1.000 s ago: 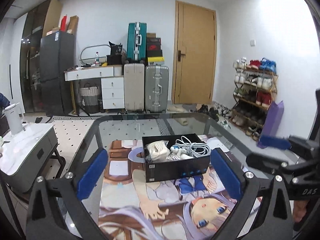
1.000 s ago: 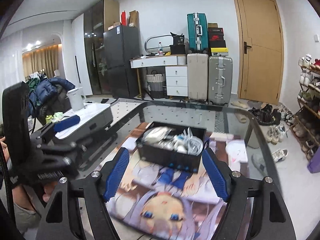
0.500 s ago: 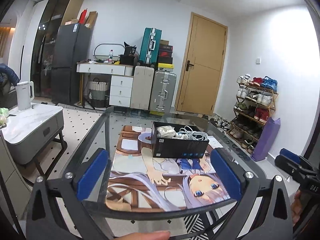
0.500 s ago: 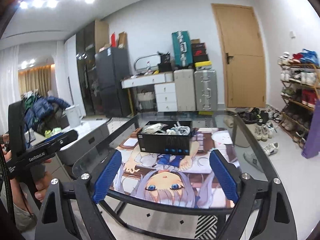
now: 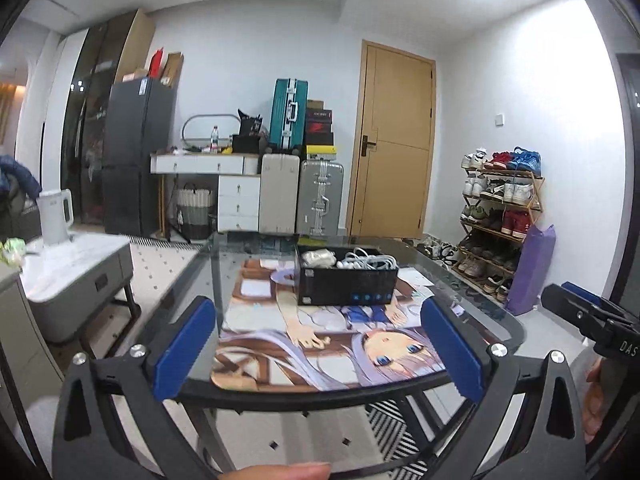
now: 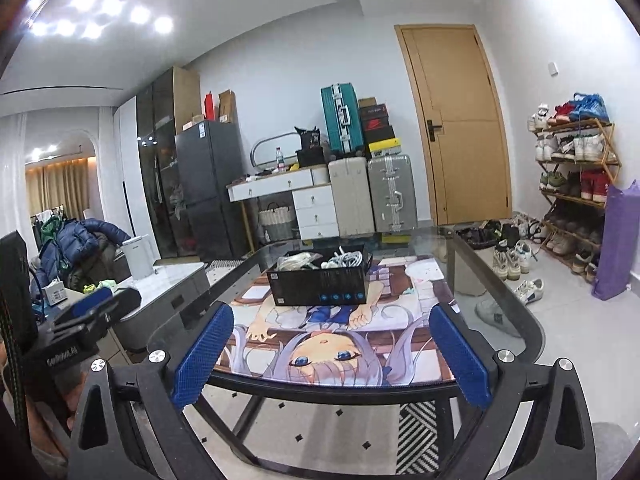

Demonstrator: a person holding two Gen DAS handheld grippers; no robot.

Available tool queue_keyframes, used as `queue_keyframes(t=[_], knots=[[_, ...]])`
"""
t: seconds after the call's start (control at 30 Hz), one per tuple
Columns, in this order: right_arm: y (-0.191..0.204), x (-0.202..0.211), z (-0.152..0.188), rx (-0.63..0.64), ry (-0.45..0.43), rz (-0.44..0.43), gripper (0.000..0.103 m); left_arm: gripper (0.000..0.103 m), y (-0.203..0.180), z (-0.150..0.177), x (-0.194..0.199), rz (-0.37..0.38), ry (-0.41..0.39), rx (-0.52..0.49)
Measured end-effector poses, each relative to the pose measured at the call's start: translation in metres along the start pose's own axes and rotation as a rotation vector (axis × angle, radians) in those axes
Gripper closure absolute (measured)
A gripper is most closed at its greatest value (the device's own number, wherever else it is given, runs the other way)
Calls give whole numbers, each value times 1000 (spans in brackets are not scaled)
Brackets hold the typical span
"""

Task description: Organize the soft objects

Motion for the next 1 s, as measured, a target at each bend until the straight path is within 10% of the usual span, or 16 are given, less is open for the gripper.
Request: queue_keyframes(t=[1.0], knots=[[6, -8, 5, 32, 34, -9, 3, 0, -6, 8, -7, -13, 53, -58]])
Point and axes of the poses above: each gripper's, at about its wrist camera, not at the fingertips, and x roughly against the way its jaws point, y to its left, z to its underside, the point moved 5 cm from there along -x, roughly the way its jaws point, and after that the axes turned 14 degrees about -y, right-handed, at the moved point
